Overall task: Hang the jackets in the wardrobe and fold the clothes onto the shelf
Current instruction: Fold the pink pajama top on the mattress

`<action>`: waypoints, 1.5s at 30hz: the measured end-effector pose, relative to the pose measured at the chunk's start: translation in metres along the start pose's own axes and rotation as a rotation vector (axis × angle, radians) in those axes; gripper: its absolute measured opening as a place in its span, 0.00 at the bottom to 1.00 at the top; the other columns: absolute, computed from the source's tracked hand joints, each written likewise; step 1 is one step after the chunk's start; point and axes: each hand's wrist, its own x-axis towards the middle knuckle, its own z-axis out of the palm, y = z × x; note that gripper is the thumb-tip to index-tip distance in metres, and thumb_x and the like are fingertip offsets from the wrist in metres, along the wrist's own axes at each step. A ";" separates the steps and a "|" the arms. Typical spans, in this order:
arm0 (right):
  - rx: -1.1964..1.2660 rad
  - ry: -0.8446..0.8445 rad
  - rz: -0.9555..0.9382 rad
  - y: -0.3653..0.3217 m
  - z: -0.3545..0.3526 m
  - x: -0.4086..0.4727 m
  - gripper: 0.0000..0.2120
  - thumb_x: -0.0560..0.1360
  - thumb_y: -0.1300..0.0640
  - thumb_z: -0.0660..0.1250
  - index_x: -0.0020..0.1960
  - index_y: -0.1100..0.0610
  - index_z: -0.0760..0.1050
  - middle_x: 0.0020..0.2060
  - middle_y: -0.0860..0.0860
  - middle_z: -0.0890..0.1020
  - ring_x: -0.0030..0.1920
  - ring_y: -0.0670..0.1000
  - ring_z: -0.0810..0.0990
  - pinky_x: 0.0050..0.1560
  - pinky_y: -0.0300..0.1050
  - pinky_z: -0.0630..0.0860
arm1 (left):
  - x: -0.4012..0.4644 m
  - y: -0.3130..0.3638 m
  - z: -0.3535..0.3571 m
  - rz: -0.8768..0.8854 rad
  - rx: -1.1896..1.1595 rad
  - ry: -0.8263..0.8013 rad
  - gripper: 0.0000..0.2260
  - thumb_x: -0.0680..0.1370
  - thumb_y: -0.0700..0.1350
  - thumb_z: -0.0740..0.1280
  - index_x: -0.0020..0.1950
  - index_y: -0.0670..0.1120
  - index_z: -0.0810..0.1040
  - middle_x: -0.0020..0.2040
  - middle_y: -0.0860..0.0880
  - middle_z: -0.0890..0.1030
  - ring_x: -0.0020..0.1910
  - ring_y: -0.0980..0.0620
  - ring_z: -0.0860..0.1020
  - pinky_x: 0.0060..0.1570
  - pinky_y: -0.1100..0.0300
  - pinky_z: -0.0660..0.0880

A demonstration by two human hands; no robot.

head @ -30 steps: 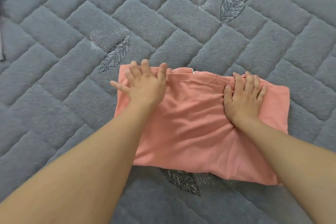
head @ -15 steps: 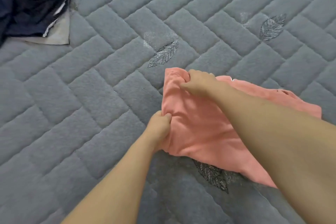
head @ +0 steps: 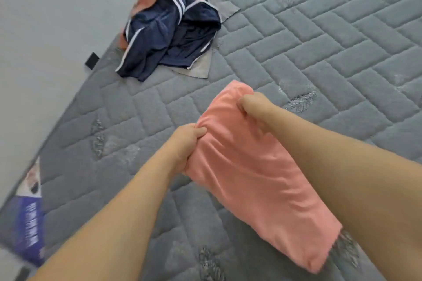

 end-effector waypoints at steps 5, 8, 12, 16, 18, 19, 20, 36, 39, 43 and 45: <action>0.303 0.022 -0.252 -0.139 0.024 -0.069 0.07 0.63 0.64 0.60 0.32 0.54 0.64 0.17 0.46 0.66 0.18 0.48 0.63 0.21 0.29 0.58 | -0.089 0.101 -0.102 0.213 -0.094 0.016 0.12 0.81 0.38 0.59 0.61 0.40 0.79 0.53 0.42 0.84 0.49 0.47 0.82 0.47 0.54 0.80; 0.501 -0.015 -0.317 -0.178 0.025 -0.114 0.08 0.59 0.65 0.60 0.32 0.55 0.63 0.16 0.45 0.65 0.14 0.46 0.60 0.20 0.28 0.56 | -0.139 0.128 -0.124 0.284 -0.174 -0.049 0.11 0.80 0.37 0.59 0.57 0.41 0.80 0.50 0.44 0.85 0.46 0.48 0.83 0.42 0.57 0.81; 0.537 -0.039 -0.402 -0.170 0.017 -0.153 0.09 0.60 0.68 0.58 0.31 0.55 0.64 0.16 0.43 0.66 0.16 0.44 0.63 0.19 0.30 0.58 | -0.172 0.118 -0.118 0.290 -0.121 -0.058 0.14 0.79 0.38 0.60 0.63 0.40 0.78 0.54 0.43 0.81 0.49 0.46 0.79 0.48 0.54 0.77; 0.528 -0.027 -0.348 -0.096 0.010 -0.162 0.13 0.63 0.75 0.55 0.33 0.58 0.69 0.21 0.46 0.71 0.20 0.46 0.70 0.20 0.32 0.63 | -0.172 0.061 -0.078 0.118 -0.056 -0.014 0.14 0.78 0.42 0.65 0.62 0.40 0.79 0.52 0.40 0.78 0.43 0.47 0.76 0.42 0.55 0.73; 0.502 0.007 -0.249 -0.037 0.007 -0.164 0.14 0.64 0.76 0.55 0.34 0.59 0.70 0.25 0.49 0.73 0.25 0.48 0.71 0.21 0.31 0.64 | -0.166 0.018 -0.042 0.037 0.003 -0.023 0.13 0.76 0.44 0.68 0.58 0.40 0.81 0.48 0.40 0.79 0.38 0.49 0.75 0.39 0.56 0.71; 0.493 0.021 -0.185 -0.002 0.004 -0.165 0.15 0.65 0.77 0.55 0.34 0.59 0.70 0.25 0.49 0.73 0.25 0.49 0.72 0.20 0.30 0.64 | -0.163 -0.009 -0.018 -0.007 0.028 -0.041 0.15 0.72 0.45 0.70 0.56 0.40 0.82 0.44 0.41 0.79 0.35 0.50 0.75 0.36 0.58 0.70; 0.480 0.034 -0.104 0.033 0.001 -0.165 0.15 0.67 0.77 0.55 0.35 0.59 0.71 0.24 0.50 0.73 0.24 0.49 0.72 0.19 0.30 0.63 | -0.161 -0.037 0.007 -0.056 0.055 -0.064 0.17 0.67 0.46 0.70 0.53 0.41 0.82 0.40 0.42 0.79 0.32 0.50 0.74 0.33 0.59 0.69; -0.125 -0.045 -0.034 0.132 0.017 -0.139 0.10 0.71 0.63 0.61 0.34 0.52 0.70 0.30 0.48 0.74 0.31 0.50 0.70 0.31 0.43 0.63 | -0.125 -0.153 0.014 -0.080 0.343 -0.052 0.04 0.71 0.48 0.71 0.44 0.50 0.79 0.44 0.52 0.82 0.42 0.53 0.80 0.37 0.60 0.71; -0.132 -0.070 -0.126 0.097 0.053 -0.113 0.06 0.73 0.59 0.62 0.38 0.52 0.72 0.34 0.49 0.76 0.37 0.52 0.74 0.37 0.45 0.67 | -0.093 -0.145 -0.030 0.028 0.449 0.086 0.08 0.70 0.49 0.71 0.39 0.46 0.76 0.42 0.49 0.78 0.41 0.50 0.76 0.39 0.55 0.71; -0.330 0.016 -0.229 0.079 0.102 -0.064 0.06 0.76 0.59 0.59 0.45 0.57 0.74 0.43 0.55 0.79 0.50 0.59 0.78 0.44 0.47 0.67 | -0.043 -0.158 -0.064 0.050 0.392 0.216 0.12 0.71 0.47 0.71 0.33 0.47 0.70 0.33 0.49 0.73 0.34 0.49 0.72 0.36 0.56 0.67; -0.415 0.072 -0.260 0.080 0.122 -0.041 0.08 0.76 0.60 0.57 0.49 0.59 0.74 0.50 0.60 0.81 0.53 0.61 0.78 0.46 0.48 0.67 | -0.015 -0.168 -0.075 0.060 0.398 0.278 0.12 0.74 0.47 0.69 0.35 0.46 0.70 0.33 0.49 0.73 0.33 0.49 0.71 0.33 0.56 0.65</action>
